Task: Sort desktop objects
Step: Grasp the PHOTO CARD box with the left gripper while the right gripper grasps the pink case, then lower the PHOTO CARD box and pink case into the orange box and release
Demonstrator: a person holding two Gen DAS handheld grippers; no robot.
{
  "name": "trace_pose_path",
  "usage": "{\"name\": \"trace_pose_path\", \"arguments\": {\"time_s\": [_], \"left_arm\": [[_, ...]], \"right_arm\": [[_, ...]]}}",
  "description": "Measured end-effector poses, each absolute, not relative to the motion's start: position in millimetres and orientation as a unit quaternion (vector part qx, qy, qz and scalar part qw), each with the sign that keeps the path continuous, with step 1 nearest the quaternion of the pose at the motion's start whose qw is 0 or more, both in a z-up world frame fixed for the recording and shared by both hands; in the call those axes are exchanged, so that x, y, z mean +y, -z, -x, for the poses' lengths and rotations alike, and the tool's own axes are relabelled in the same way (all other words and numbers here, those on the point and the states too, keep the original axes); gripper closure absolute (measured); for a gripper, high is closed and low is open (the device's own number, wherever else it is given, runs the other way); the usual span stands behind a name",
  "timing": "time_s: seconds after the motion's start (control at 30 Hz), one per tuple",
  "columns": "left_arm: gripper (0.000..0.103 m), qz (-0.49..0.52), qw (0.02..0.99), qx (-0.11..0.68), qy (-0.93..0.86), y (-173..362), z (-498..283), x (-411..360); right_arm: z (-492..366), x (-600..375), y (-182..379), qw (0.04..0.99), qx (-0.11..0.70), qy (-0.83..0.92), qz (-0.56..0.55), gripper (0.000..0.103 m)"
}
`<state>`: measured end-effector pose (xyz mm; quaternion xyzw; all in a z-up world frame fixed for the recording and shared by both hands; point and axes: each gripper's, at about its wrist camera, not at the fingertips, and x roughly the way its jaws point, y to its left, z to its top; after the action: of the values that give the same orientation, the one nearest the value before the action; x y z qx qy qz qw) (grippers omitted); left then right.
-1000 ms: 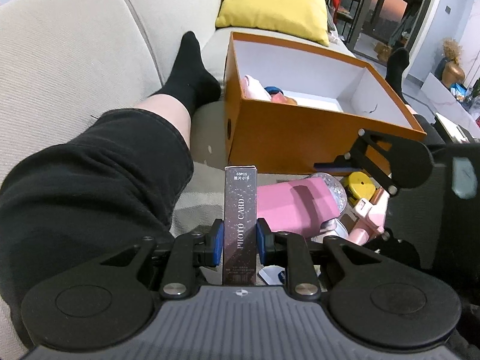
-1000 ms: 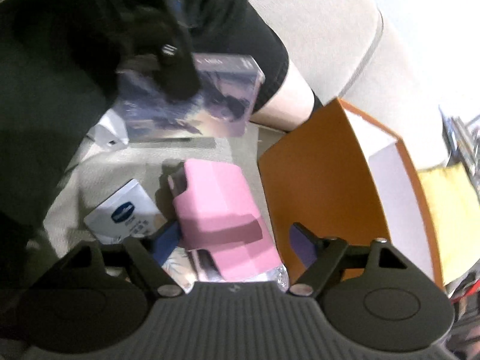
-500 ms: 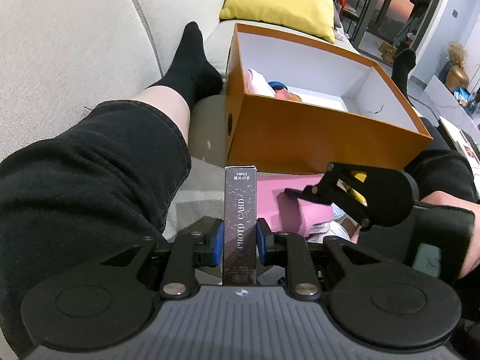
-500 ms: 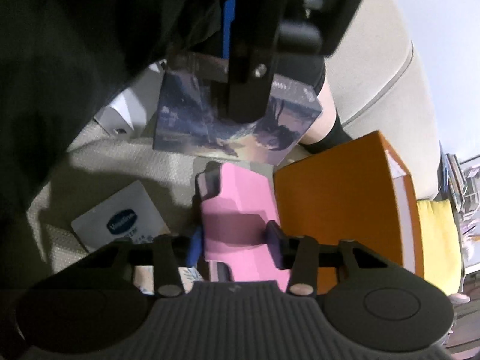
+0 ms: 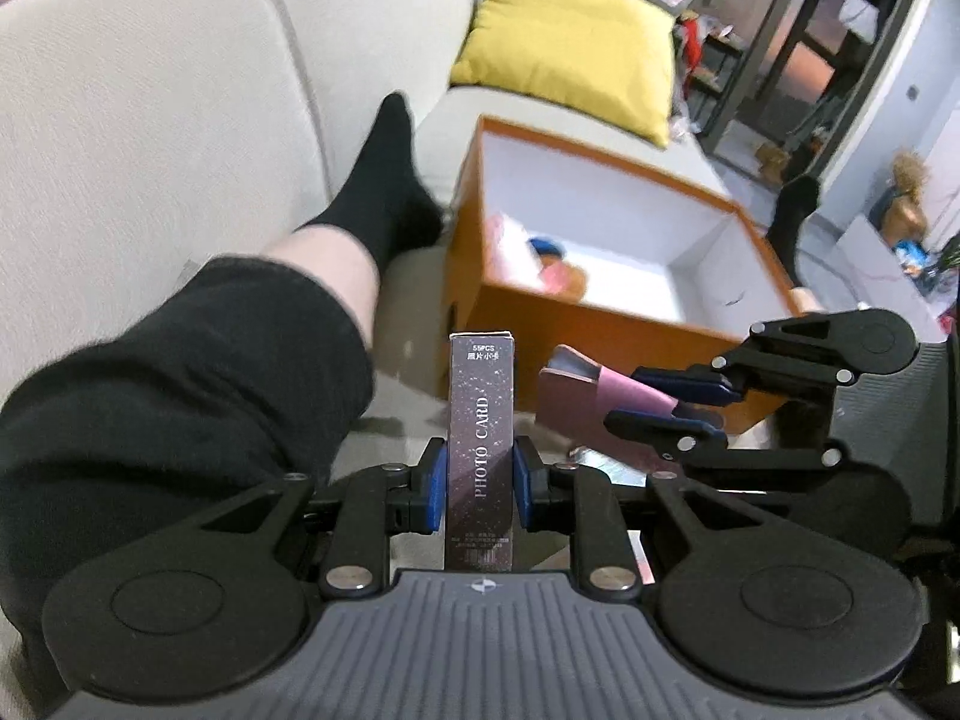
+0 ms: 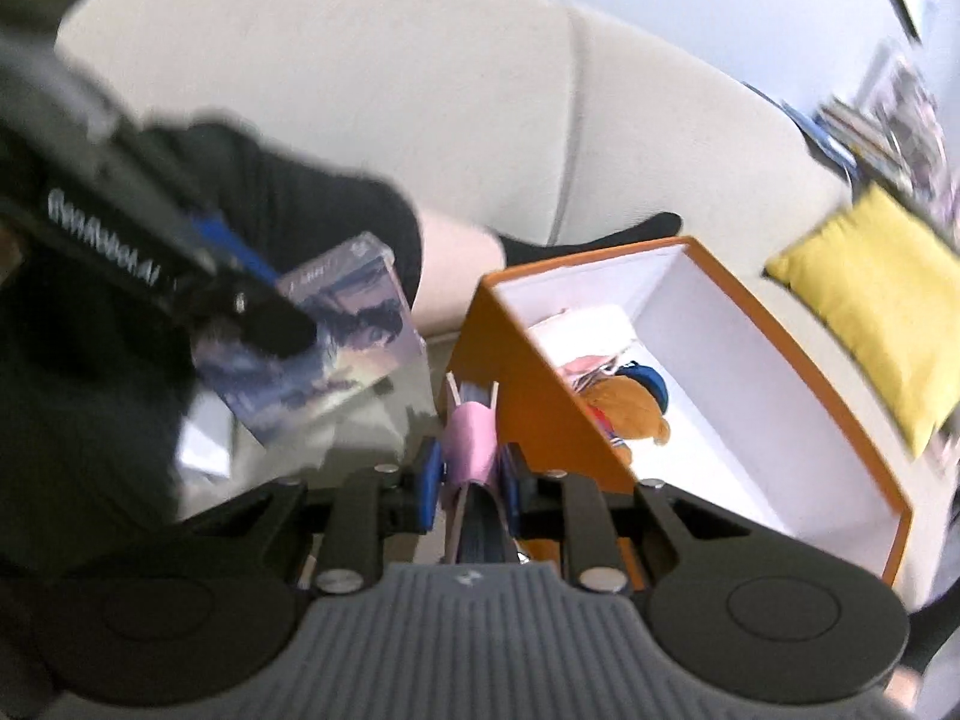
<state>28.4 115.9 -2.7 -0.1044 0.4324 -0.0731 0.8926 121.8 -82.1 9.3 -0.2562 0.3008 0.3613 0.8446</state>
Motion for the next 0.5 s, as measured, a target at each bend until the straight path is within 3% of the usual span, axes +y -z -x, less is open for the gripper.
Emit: {"name": "trace_pose_path", "arguments": {"time_s": [0.33,0.5], "left_arm": [[0.078,0.123,0.904,0.383,0.147,-58.0,-58.1,91.3],[0.078,0.127,0.901,0.375,0.178,-70.9,-106.9,66.4]], "right_arm": [[-120.6,-168.0,-80.3,0.905,0.298,-0.3,0.052,0.081],[-169.5,-187.6,-68.7,0.922,0.311,-0.23,-0.019,0.081]]}}
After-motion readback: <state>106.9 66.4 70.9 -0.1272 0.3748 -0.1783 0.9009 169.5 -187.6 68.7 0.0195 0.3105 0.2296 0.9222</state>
